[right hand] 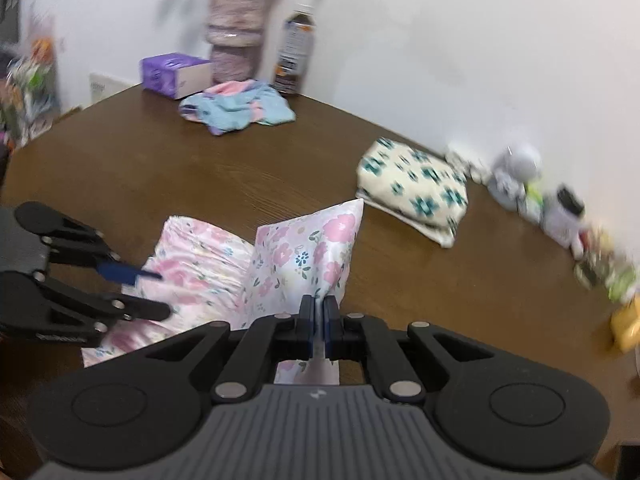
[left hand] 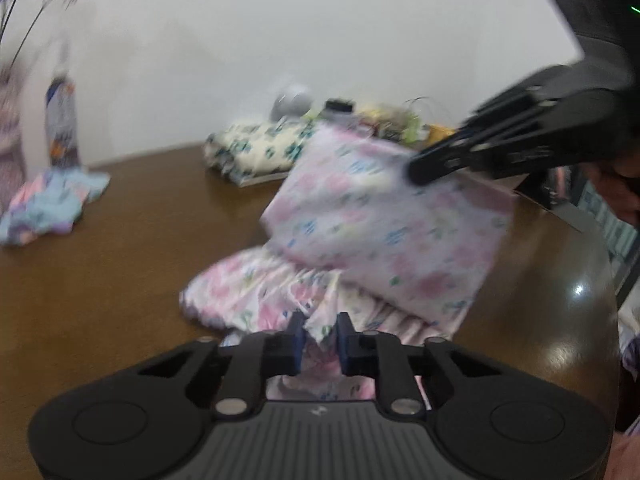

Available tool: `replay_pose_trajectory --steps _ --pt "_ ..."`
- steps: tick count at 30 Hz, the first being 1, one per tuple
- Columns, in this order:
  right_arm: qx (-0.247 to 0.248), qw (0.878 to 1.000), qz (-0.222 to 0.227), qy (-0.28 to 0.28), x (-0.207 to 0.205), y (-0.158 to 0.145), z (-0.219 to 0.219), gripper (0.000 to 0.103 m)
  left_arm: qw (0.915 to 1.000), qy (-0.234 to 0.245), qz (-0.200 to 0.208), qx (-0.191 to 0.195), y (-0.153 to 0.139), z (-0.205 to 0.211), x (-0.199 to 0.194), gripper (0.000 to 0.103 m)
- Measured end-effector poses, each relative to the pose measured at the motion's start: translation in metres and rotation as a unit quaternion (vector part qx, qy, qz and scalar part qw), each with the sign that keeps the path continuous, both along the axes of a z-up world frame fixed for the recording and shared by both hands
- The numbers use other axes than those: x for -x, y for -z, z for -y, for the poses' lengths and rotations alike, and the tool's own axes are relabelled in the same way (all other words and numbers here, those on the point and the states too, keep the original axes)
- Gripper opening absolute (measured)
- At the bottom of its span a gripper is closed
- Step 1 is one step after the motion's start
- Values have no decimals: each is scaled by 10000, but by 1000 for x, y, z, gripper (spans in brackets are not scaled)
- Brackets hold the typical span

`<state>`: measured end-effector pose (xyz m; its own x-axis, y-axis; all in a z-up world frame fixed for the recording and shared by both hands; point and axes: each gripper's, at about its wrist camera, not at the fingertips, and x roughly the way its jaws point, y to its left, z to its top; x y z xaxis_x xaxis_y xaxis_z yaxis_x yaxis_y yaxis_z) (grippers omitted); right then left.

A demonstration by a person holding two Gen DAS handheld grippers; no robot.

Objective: Fold clothes

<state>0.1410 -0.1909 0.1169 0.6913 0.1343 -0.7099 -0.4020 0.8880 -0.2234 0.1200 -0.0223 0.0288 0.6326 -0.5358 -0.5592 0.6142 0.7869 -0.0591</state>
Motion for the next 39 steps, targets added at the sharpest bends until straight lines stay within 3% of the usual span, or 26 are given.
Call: replay_pose_trajectory --steps 7,11,14,19,24,27,34,37,39 --pt "300 9984 226 -434 13 -5 -34 4 9995 89 -143 -270 13 4 3 15" --pt "384 9955 242 -837 25 -4 -61 4 9997 72 -179 -137 11 -4 6 27" --pt "346 9934 146 -1082 31 1 -79 4 9998 -60 -165 3 6 -19 15 31" --pt "99 9900 -88 -1405 41 13 -97 4 9966 -719 -240 321 0 -58 28 33" --pt "-304 9868 -382 -1546 46 31 -109 7 9862 -1475 -326 680 -6 -90 32 34" --pt "-610 9845 -546 -1549 47 44 -114 10 9818 -1686 -278 826 -15 -98 39 34" --pt "-1383 9755 -696 -1560 51 53 -104 17 9848 -1453 -164 942 -27 -80 44 32" --pt "-1905 9707 -531 -1368 55 37 -71 19 9867 -1305 -140 958 -26 -68 41 32" --pt "-2207 9685 -346 -1097 57 26 -43 27 9879 -1221 -126 951 -27 -60 40 32"
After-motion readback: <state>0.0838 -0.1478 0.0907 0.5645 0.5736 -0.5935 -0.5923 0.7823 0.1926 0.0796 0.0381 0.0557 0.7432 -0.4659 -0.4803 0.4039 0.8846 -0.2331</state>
